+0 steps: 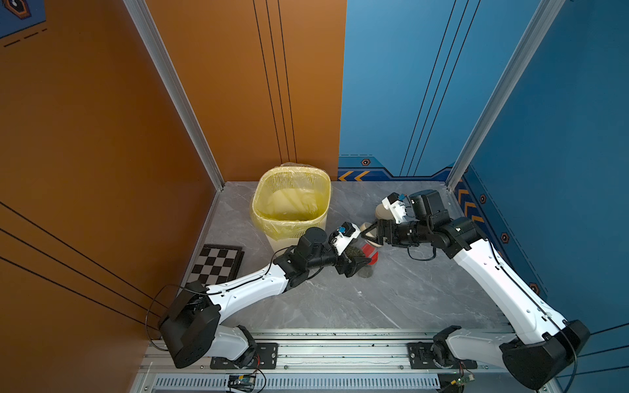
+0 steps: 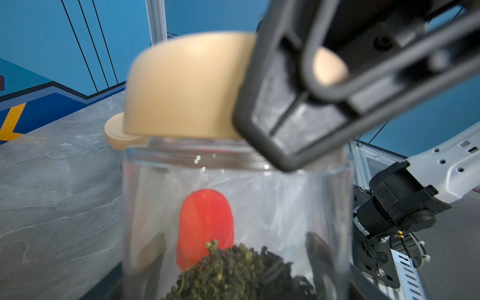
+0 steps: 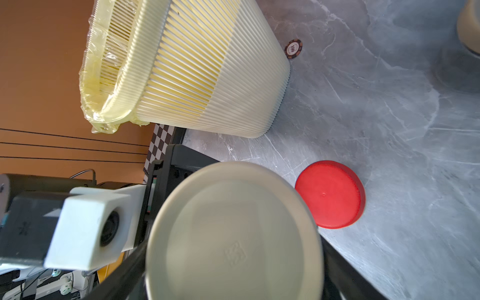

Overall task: Empty moldy tea leaves from jars
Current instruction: Unscrew the lid from the jar.

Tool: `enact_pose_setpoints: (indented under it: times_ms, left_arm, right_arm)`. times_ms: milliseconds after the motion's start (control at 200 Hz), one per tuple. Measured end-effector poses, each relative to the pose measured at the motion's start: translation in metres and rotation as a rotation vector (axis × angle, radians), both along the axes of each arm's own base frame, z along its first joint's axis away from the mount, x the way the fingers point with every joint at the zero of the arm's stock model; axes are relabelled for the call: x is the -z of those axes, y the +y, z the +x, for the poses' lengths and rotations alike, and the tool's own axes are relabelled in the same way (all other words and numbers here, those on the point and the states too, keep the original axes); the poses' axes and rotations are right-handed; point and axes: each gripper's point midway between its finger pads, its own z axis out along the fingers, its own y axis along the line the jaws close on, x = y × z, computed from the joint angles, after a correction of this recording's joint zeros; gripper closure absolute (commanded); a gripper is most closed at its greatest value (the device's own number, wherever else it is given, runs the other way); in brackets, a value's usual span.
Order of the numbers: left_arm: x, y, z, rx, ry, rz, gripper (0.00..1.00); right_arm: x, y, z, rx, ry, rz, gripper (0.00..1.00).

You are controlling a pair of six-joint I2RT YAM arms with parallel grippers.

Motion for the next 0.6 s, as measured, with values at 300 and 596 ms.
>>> enact_pose_setpoints:
  times_ms: [300,596]
  left_arm:
    - [-0.003,0.005,-0.004,-0.005,0.012,-0.002,0.54]
    - [-0.012,0.011,-0.004,-0.015,0.012,-0.021,0.54]
  right_arm:
    - [-0.002,0.007,-0.003,-0.047,-0.045,0.076,0.16]
    - [-0.012,0.013,-0.002,-0.08,-0.115,0.151,0.16]
